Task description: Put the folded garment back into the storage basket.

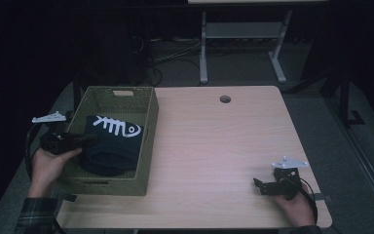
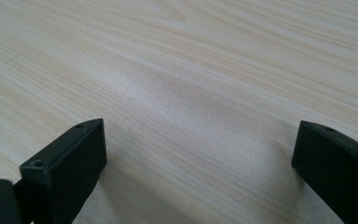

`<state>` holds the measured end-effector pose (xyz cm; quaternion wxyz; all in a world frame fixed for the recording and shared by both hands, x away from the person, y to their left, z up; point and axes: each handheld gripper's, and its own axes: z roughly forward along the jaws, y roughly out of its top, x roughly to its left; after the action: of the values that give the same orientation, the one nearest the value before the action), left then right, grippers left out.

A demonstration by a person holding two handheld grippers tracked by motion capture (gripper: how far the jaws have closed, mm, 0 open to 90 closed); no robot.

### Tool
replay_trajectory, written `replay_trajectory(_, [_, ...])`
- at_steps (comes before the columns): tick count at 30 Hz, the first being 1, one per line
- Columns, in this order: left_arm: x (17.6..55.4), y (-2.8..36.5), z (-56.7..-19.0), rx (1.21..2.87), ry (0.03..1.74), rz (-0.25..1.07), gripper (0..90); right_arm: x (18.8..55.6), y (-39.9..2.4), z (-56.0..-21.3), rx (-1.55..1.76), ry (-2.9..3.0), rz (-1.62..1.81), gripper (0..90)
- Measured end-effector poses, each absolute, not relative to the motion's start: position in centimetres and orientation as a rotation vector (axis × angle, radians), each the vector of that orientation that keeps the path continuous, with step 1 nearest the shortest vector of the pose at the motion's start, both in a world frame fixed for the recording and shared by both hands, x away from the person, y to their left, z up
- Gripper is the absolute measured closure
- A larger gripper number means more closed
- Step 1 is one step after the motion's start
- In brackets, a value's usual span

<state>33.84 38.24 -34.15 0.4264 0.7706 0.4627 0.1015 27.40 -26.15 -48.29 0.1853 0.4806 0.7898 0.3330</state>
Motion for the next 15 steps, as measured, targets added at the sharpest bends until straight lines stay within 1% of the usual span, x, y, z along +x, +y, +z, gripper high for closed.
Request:
replay_trajectory(6, [34.9, 38.1, -35.5, 1.981, 1.212, 0.275, 68.7, 27.4, -26.1, -48.3, 1.354, 2.225, 0.938, 2.6])
replay_trajectory(15, [35.8, 38.4, -36.7, 2.053, 1.323, 0.36, 60.6, 27.4, -26.1, -48.3, 1.354, 2.225, 0.939, 2.6])
